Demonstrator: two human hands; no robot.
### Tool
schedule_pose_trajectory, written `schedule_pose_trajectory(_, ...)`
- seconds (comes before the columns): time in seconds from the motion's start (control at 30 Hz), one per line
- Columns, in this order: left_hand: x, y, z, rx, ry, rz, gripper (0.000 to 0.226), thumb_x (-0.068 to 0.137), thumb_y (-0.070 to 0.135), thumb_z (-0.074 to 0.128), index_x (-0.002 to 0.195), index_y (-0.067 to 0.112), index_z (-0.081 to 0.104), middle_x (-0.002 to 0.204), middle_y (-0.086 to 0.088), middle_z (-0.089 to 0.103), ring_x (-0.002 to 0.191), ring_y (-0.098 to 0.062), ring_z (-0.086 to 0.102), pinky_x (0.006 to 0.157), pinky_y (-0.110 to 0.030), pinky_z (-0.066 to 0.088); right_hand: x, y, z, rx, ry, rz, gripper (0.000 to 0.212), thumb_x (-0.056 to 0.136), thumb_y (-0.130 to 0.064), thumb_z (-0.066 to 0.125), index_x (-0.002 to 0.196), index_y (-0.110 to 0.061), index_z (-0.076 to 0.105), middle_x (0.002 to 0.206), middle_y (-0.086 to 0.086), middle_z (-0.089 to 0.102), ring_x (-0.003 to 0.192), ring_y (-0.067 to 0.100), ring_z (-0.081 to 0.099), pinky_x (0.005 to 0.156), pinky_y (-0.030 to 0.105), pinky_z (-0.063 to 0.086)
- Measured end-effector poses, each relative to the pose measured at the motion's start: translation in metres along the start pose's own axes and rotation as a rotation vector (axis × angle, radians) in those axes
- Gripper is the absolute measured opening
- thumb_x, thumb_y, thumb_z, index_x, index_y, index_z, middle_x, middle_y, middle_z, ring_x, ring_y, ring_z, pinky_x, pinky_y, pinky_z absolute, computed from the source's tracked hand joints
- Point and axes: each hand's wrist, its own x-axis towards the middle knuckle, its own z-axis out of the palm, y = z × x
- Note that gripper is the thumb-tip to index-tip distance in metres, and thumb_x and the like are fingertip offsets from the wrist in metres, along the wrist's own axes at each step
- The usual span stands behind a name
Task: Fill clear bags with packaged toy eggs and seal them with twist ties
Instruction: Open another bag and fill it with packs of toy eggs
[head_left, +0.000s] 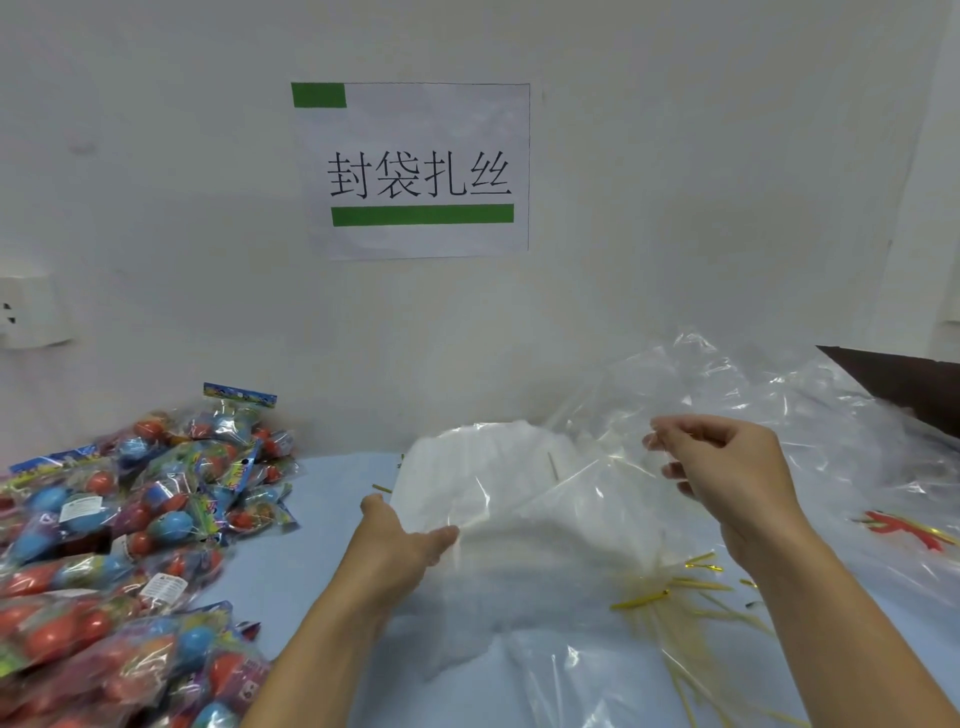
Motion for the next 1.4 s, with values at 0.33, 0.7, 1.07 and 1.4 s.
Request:
schedule_pose_trajectory(0.33, 0.004, 0.008, -0.001, -0.321, 0.272, 0.26, 0.03, 0.094, 0.015, 0.067, 0.114, 0.023, 0.046, 0.085, -0.004, 0.073, 0.075, -0.018, 0.072, 0.075, -0.036, 0.054, 0.003, 0.004, -0.003, -0.09, -0.039, 0.073, 0.003, 0.092, -0.019, 0.072, 0.092, -0.017, 0.075, 0.09, 0.002, 0.074, 0.08, 0.018, 0.069, 0.072, 0.03, 0.051)
schedule_pose_trajectory(0.7, 0.006, 0.005, 0.002, -0.309, 0.43, 0.34, 0.026, 0.089, 0.037, 0.071, 0.073, 0.016, 0.065, 0.058, 0.001, 0.059, 0.055, -0.016, 0.054, 0.057, -0.029, 0.04, -0.002, 0.003, 0.001, -0.134, -0.076, 0.092, 0.019, 0.089, -0.021, 0.076, 0.081, -0.004, 0.074, 0.08, 0.004, 0.075, 0.062, 0.016, 0.067, 0.062, 0.028, 0.047)
schedule_pose_trajectory(1.07, 0.007, 0.008, 0.008, -0.354, 0.356, 0.325, 0.025, 0.101, 0.019, 0.054, 0.086, 0.029, 0.071, 0.097, 0.004, 0.068, 0.078, -0.014, 0.065, 0.079, -0.039, 0.054, -0.006, 0.005, 0.009, -0.373, 0.037, 0.042, 0.05, 0.086, -0.032, 0.079, 0.13, -0.018, 0.06, 0.125, 0.01, 0.062, 0.118, 0.028, 0.058, 0.098, 0.039, 0.046)
schedule_pose_trajectory(1.4, -0.012, 0.02, 0.027, -0.528, -0.169, 0.443, 0.043, 0.09, 0.048, 0.053, 0.102, 0.014, 0.075, 0.115, -0.004, 0.071, 0.095, -0.02, 0.072, 0.072, -0.027, 0.058, -0.051, -0.007, 0.061, -0.368, -0.533, -0.149, 0.033, 0.084, -0.054, 0.069, 0.107, -0.031, 0.072, 0.098, -0.01, 0.075, 0.091, 0.002, 0.07, 0.087, 0.025, 0.056)
